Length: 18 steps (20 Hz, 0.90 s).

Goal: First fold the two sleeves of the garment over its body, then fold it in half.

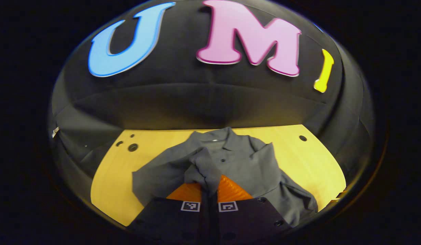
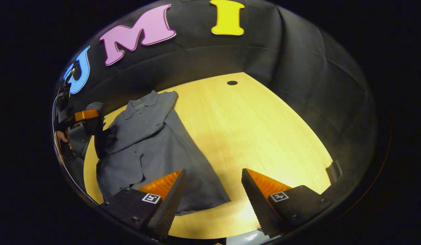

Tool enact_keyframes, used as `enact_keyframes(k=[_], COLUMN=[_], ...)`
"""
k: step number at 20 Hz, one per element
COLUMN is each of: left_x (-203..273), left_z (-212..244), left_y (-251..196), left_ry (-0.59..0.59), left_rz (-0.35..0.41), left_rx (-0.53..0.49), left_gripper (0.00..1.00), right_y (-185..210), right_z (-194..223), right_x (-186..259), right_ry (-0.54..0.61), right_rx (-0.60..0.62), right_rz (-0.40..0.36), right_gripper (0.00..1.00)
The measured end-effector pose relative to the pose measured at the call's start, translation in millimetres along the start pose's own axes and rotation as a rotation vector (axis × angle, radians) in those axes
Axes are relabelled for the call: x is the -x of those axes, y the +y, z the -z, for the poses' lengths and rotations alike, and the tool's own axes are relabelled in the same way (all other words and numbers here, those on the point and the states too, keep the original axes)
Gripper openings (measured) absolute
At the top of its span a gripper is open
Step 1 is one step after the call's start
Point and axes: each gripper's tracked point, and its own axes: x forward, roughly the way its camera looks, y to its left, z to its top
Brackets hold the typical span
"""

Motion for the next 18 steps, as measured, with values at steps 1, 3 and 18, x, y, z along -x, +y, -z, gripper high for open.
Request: enact_keyframes(k=[1, 3, 18], left_x=[-7.4, -19.3, -84.3], left_z=[0.2, 7.1, 33.5], left_y=[-19.7, -55.4, -150.5], left_ry=[0.006, 0.025, 0.133], left_rz=[0.025, 0.077, 0.213], left_rx=[-0.009, -0.022, -0.017], left_gripper=[0.05, 0.05, 0.32], right_y=[-8.5, -19.3, -42.6], right_z=[0.8, 0.2, 25.2], right_x=[1.6, 5.2, 3.2], right_ry=[0.001, 0.002, 0.062], right_rx=[-0.006, -0.019, -0.094], right_rz=[0.01, 0.027, 0.046], right_gripper=[0.99, 0.99, 0.99])
